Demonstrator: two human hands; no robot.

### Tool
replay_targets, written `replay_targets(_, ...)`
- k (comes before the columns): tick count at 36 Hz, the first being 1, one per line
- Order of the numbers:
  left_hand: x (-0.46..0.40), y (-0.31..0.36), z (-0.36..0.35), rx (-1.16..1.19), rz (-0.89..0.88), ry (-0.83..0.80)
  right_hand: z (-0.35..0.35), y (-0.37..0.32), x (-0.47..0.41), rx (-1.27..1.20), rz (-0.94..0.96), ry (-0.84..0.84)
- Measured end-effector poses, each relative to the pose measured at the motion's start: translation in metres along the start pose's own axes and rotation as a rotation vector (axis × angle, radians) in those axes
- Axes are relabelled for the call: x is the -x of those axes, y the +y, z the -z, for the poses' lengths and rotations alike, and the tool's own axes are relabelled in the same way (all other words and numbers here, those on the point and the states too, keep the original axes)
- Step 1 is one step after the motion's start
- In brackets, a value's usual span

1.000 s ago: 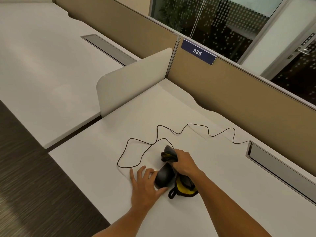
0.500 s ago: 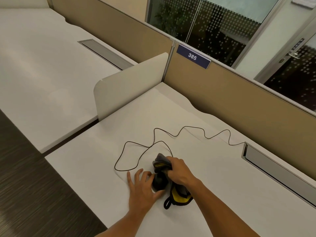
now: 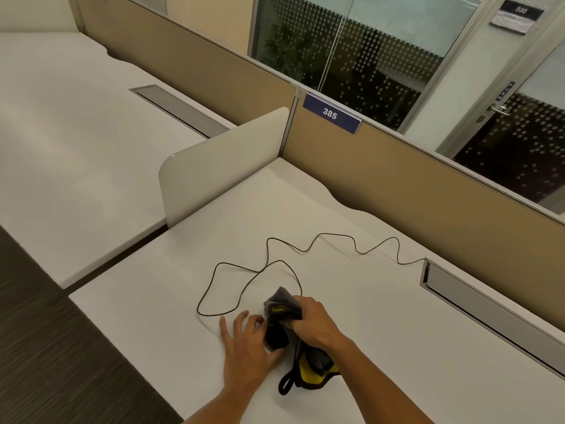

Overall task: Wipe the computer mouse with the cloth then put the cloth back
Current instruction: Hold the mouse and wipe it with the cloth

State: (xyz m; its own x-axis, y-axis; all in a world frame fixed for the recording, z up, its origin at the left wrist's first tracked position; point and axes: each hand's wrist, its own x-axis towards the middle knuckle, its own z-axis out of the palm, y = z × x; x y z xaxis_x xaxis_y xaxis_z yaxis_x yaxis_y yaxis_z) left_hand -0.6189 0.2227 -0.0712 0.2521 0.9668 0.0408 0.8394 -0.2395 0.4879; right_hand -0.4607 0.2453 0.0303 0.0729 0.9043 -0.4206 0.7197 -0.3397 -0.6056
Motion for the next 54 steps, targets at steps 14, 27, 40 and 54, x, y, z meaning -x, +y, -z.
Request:
replay_targets(14,-0.001,-0.001,0.003,-0.002,0.003,-0.055,0.030,0.035,0.017,-0.591,-0.196,0.304)
replay_targets(27,0.001,0.000,0.008,0.002,0.013,-0.077,0.044,0.037,-0.023,-0.419,-0.238,0.352)
replay_targets(40,0.000,-0.001,0.002,-0.005,-0.016,-0.020,0.006,-0.008,-0.053,0.265,-0.092,0.118)
replay_targets(54,-0.001,0.001,0.005,-0.010,0.002,-0.021,0.003,-0.015,-0.044,0.202,-0.026,0.024)
